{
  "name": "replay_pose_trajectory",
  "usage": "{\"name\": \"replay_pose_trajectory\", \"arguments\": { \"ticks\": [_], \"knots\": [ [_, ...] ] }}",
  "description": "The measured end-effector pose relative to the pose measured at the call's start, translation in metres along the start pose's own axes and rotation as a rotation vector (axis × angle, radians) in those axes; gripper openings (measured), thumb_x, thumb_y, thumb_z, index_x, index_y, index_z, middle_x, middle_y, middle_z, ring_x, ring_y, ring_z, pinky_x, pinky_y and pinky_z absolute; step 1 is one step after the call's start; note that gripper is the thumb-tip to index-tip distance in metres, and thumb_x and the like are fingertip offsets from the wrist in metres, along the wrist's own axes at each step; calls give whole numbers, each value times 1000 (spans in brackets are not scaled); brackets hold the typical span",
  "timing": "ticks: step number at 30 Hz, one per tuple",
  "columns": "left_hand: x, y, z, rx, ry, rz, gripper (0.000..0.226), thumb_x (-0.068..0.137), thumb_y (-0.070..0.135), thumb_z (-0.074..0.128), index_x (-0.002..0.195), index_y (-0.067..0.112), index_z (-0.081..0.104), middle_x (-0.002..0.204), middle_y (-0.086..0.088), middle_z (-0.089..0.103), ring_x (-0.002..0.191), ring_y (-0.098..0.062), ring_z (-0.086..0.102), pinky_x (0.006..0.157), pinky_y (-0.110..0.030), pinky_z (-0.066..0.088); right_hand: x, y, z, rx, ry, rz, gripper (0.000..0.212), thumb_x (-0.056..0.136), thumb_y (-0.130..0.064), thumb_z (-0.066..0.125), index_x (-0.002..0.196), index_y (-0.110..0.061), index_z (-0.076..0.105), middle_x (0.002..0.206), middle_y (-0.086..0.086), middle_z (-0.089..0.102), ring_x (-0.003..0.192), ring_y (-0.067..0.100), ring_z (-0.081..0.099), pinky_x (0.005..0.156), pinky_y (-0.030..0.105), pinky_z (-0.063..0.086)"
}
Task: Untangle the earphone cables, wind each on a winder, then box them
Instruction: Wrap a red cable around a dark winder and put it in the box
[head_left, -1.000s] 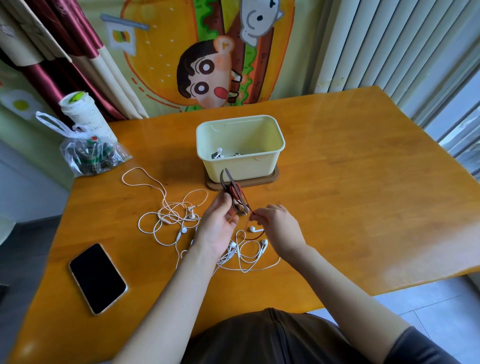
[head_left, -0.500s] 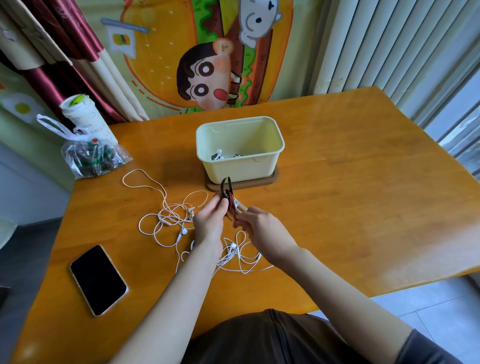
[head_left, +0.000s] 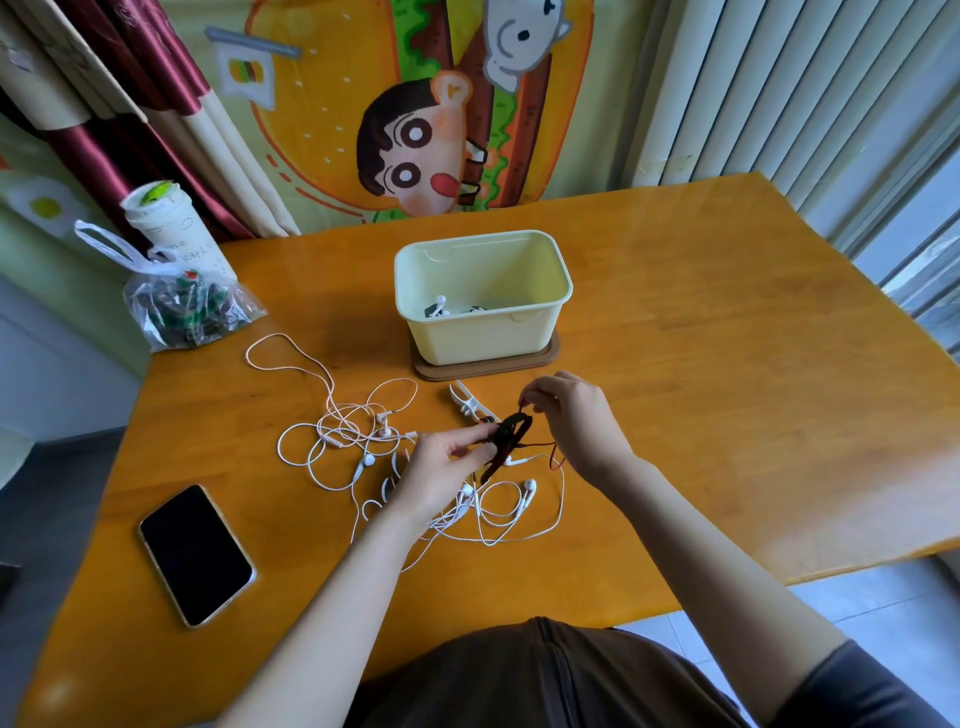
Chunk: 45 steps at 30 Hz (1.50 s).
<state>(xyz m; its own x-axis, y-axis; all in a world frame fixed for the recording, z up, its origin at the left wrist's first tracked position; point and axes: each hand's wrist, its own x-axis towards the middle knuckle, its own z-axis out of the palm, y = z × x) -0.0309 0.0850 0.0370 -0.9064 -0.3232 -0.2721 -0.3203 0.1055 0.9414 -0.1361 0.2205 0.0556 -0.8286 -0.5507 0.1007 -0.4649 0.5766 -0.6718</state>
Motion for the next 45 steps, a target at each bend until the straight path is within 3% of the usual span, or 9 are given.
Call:
{"name": "replay_pose_trajectory", "arguments": {
  "ticks": [6,16,21,25,28,31,36,42,45],
  "knots": [
    [3,14,8,-447,-10,-71,28,91,4,55,105,24,69,93,12,73,92,-3,61,77,-19,41,-4,0,3,95,-12,93,20,96,-13,50,92,-6,70,80,-2,59,63,-3,49,58,5,38],
    [15,28,12,-859,148,-155,22,95,13,48,107,21,64,95,-3,64,82,-13,51,67,-22,38,-22,-13,31,19,-68,40,22,95,-12,50,89,-14,71,82,3,60,72,23,60,62,33,46],
    [18,27,8,-750,325,-185,32,94,14,56,125,18,59,98,3,66,82,-9,51,65,-23,34,-26,-17,34,-135,-84,-69,21,95,-17,52,90,-18,72,87,0,68,83,24,62,78,33,44],
    [15,21,4,-486,399,-120,36,93,14,58,130,14,58,111,1,66,95,-8,57,86,-25,39,-28,-19,33,-234,17,-140,18,86,-17,58,76,-20,72,71,-4,68,78,25,58,83,41,46],
    [15,14,4,-177,393,-13,33,93,13,59,126,13,61,113,5,65,104,-7,57,80,-10,39,-27,-20,32,-276,73,-165,14,78,-15,63,68,-21,71,66,-5,67,78,26,60,87,50,47],
    [17,7,2,176,394,86,30,90,11,63,121,12,65,115,3,66,105,-13,61,68,-1,38,-25,-18,27,-345,24,-122,13,80,-11,68,73,-20,72,82,1,67,95,31,58,97,58,40],
    [12,2,-5,445,305,92,31,90,10,63,120,12,65,111,-11,69,100,-30,64,56,-15,45,-17,-12,12,-428,-60,-43,18,94,-15,53,98,-20,69,123,3,53,128,28,34,114,50,15],
    [6,2,-12,387,13,11,30,91,11,62,119,18,66,87,1,68,84,-17,61,72,-20,48,-11,6,5,-460,-57,23,21,97,-13,47,105,-20,65,130,7,46,131,29,30,115,48,16],
    [4,4,-11,40,-134,-59,32,90,5,60,120,17,64,97,11,71,91,3,63,80,-8,45,-11,11,8,-393,-54,62,19,98,-17,46,104,-19,64,127,6,48,124,29,36,110,43,25]
  ]
}}
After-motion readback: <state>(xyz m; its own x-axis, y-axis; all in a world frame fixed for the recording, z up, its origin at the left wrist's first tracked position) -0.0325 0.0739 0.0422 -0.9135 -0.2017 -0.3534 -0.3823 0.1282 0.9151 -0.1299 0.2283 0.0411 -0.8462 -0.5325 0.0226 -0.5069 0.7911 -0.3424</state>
